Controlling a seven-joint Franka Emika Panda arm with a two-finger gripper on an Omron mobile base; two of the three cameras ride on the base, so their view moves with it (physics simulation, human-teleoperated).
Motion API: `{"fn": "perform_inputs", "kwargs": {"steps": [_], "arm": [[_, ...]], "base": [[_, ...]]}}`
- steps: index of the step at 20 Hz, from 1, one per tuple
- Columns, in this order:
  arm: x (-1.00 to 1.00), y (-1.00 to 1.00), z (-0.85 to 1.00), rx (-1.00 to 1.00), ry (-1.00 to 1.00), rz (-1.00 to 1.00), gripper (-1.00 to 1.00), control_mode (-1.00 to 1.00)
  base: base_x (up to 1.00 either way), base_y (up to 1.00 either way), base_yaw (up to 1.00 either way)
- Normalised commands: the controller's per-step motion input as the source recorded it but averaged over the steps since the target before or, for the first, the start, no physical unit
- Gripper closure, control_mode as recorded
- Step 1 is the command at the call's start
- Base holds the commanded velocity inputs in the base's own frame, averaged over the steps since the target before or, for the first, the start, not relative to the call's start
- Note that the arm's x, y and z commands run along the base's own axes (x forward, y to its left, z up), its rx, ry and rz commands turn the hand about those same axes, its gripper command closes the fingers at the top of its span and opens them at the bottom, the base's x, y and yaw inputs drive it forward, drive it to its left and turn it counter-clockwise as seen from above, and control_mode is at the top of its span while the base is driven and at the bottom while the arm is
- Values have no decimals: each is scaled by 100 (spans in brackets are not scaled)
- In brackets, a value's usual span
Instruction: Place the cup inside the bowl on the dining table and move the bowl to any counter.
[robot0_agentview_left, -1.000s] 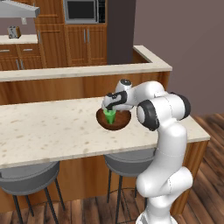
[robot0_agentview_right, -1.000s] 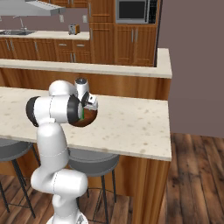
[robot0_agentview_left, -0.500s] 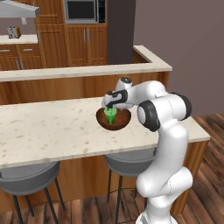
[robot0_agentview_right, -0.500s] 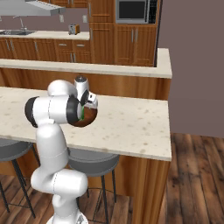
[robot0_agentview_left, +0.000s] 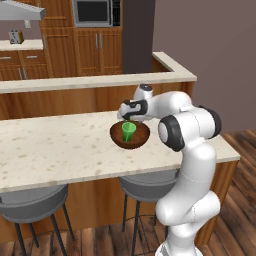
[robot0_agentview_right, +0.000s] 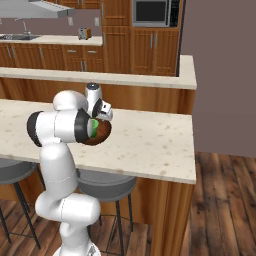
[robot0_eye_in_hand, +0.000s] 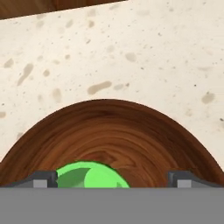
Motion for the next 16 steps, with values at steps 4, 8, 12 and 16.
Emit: {"fn": "perform_inputs", "kwargs": {"steps": [4, 8, 12, 16], "arm": [[0, -22, 15, 0, 0, 0, -100, -100], [0, -20, 10, 0, 1, 0, -100, -100], [0, -21, 2, 0, 1, 0, -100, -100], [0, -27, 0, 2, 0, 1, -100, -100]], "base": [[0, 0, 0], [0, 0, 0], [0, 0, 0], [0, 0, 0]]}}
